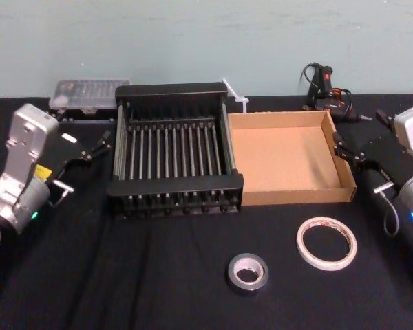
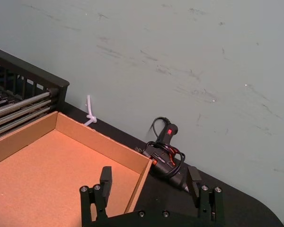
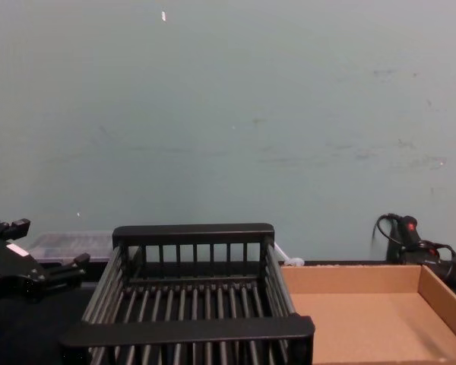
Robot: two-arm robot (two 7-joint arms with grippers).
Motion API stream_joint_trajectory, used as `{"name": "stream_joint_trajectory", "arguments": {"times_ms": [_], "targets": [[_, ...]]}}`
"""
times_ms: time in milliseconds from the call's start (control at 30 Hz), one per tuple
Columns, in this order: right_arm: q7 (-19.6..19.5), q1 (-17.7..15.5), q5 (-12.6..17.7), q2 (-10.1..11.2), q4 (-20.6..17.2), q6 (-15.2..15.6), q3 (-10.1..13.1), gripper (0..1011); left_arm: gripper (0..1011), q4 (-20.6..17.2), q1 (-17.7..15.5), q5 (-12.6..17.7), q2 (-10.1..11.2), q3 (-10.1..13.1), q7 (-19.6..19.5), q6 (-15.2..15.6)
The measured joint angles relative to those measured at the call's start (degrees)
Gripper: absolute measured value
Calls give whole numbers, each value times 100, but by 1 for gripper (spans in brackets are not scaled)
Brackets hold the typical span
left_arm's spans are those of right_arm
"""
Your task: Pick up the white tape and place it into the black box , Pick up the silver tape and place it into the brown box.
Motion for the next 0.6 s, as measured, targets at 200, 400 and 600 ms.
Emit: {"name": "stream_joint_trajectory", "arguments": {"times_ms": [200, 400, 600], "targets": [[0, 0, 0, 0, 0, 0, 0, 1002, 1001, 0, 0, 0, 0, 0, 0, 0], [0, 0, 0, 0, 0, 0, 0, 1002, 1001, 0, 0, 0, 0, 0, 0, 0], [0, 0, 0, 0, 0, 0, 0, 1002, 1001, 0, 0, 0, 0, 0, 0, 0]]}}
